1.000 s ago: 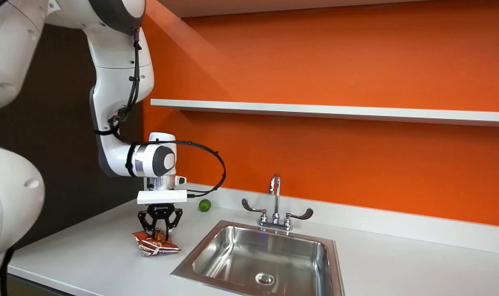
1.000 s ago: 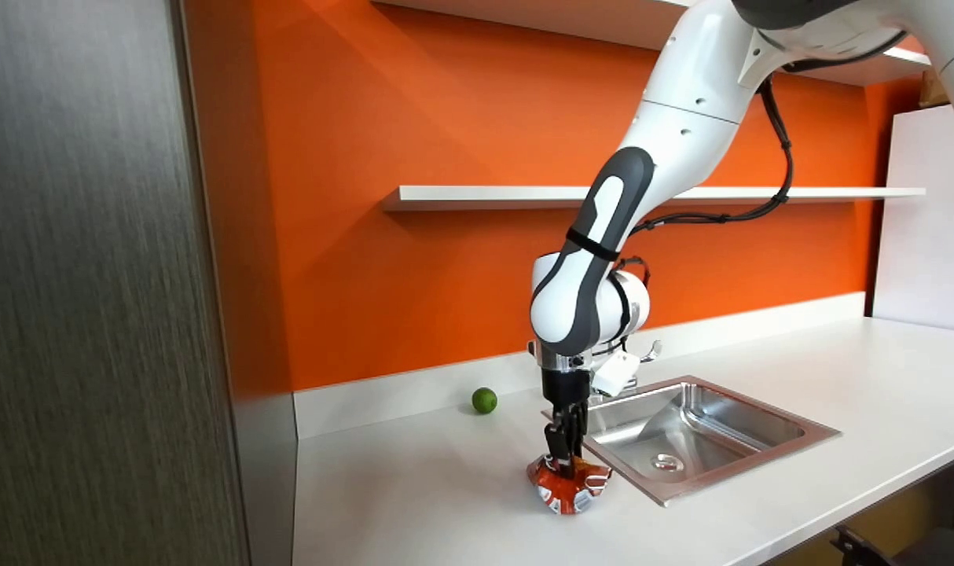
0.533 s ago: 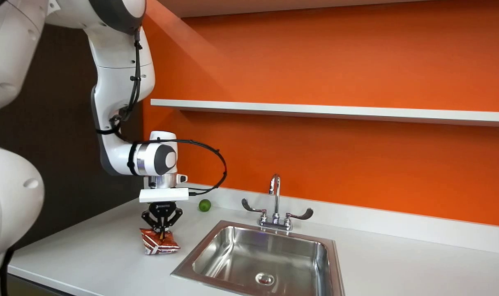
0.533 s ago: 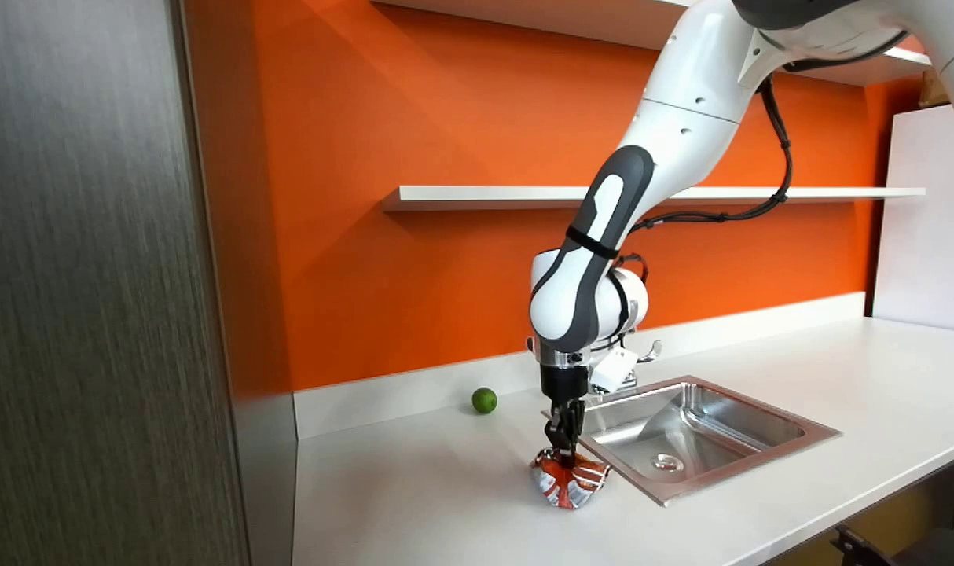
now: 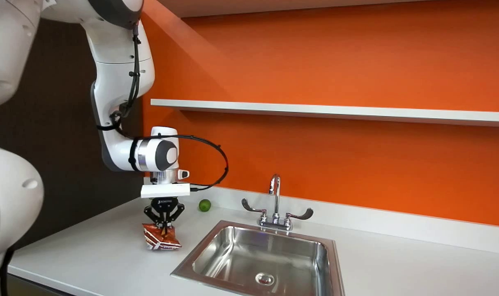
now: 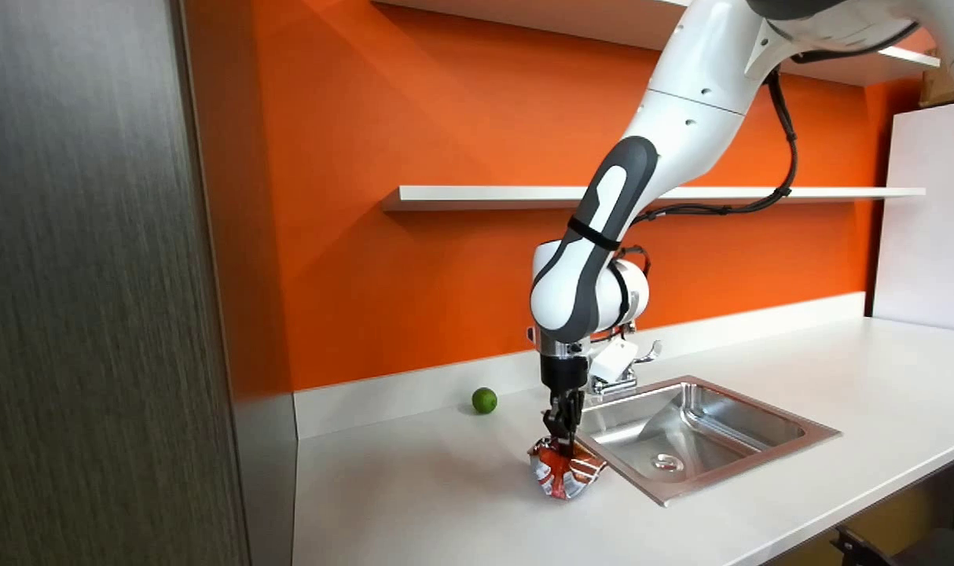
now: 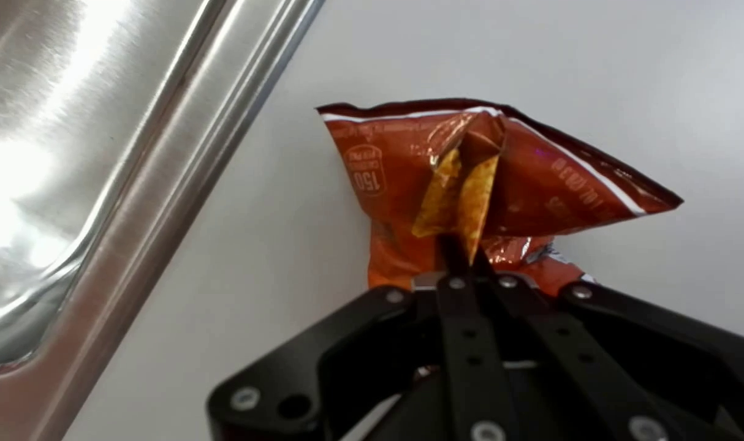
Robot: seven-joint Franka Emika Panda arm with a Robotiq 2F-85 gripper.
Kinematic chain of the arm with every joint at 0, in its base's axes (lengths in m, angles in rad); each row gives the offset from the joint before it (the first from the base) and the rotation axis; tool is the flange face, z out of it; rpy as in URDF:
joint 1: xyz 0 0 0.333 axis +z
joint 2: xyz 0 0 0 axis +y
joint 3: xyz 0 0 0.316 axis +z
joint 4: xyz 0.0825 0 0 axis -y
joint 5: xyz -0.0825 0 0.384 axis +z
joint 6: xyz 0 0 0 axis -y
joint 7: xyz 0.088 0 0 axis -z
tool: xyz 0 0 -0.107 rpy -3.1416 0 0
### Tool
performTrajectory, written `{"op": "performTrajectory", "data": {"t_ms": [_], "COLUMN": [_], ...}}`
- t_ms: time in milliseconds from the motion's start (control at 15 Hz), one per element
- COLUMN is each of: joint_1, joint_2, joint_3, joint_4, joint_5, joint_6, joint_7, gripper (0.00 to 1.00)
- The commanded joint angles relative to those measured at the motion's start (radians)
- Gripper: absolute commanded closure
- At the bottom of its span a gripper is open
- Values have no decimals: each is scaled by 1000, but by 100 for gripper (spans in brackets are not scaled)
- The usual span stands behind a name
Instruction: Put the orange packet on the bottom shelf.
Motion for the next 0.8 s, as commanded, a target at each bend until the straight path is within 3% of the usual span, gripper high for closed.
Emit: {"op": "performTrajectory", "data": {"t_ms": [0, 733], "joint_1": [-24, 30], "joint_2": [-119, -603], "joint_3": [24, 19], "joint_4": [-59, -265], "joint_5": [12, 20], "joint_6": [-31, -40], "joint_7": [36, 307], "gripper": [100, 100]}}
